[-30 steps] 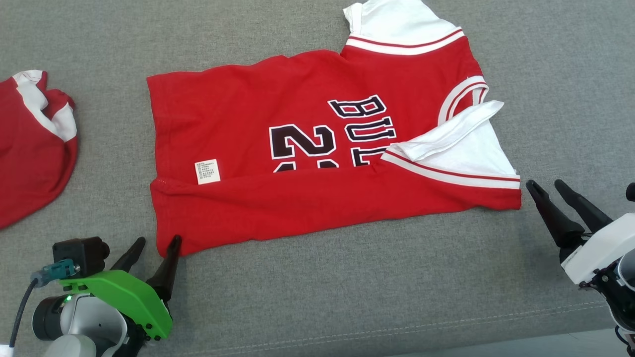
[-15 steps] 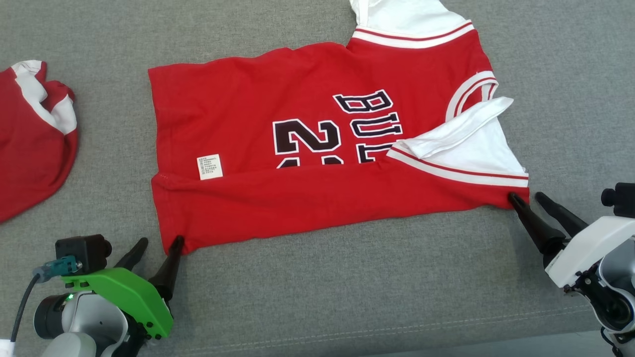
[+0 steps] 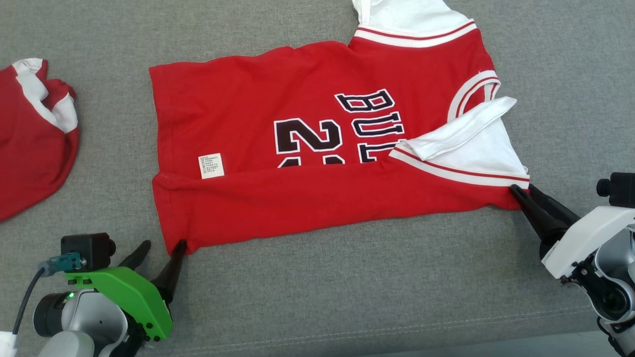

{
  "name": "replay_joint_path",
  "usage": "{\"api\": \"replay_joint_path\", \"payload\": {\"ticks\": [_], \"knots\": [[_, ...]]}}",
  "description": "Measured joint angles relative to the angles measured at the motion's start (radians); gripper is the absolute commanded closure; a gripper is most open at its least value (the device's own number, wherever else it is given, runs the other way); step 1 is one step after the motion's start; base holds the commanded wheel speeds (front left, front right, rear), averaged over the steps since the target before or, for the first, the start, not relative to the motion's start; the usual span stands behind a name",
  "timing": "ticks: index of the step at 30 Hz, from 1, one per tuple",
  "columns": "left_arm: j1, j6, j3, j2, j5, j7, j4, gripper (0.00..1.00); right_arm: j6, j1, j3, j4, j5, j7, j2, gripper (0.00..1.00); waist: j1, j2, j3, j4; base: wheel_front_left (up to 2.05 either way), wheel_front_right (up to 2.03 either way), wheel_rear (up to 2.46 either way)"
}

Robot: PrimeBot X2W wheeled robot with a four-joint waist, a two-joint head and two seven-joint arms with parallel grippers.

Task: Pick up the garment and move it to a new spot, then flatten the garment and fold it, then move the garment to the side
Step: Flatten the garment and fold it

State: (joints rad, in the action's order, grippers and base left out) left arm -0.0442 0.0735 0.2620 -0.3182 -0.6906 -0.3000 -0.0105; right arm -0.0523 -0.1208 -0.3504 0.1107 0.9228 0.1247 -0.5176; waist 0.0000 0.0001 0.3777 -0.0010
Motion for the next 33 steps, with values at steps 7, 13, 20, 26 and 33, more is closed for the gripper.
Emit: {"api": "replay_joint_path", "payload": {"ticks": [7,13,20,26,33], "knots": [[-0.011,-0.003,0.027,-0.010,0.000,-0.028,-0.016,0.00,-0.002,-0.016,-0.011,0.011,0.000,0.014,-0.002,0.60,0.0000,0.0000,-0.001,-0.003,0.00,0.00,0.00],[-0.012,-0.013,0.052,-0.010,0.000,-0.057,-0.036,0.11,-0.009,-0.024,-0.017,0.020,0.000,0.019,-0.001,0.65,0.0000,0.0000,-0.005,-0.009,0.00,0.00,0.00],[-0.014,-0.013,0.053,-0.009,0.000,-0.068,-0.041,1.00,-0.011,-0.026,-0.019,0.030,0.000,0.019,0.001,0.75,0.0000,0.0000,-0.007,-0.013,0.00,0.00,0.00],[-0.016,-0.013,0.049,-0.008,0.000,-0.069,-0.040,1.00,-0.018,-0.035,-0.021,0.036,0.000,0.021,0.002,1.00,0.0000,0.0000,-0.010,-0.015,0.00,0.00,0.00],[-0.014,-0.013,0.034,-0.008,-0.044,-0.087,-0.044,1.00,-0.021,-0.036,-0.021,0.045,0.000,0.026,-0.002,1.00,0.0000,0.0000,-0.016,-0.013,0.00,0.00,0.00]]}}
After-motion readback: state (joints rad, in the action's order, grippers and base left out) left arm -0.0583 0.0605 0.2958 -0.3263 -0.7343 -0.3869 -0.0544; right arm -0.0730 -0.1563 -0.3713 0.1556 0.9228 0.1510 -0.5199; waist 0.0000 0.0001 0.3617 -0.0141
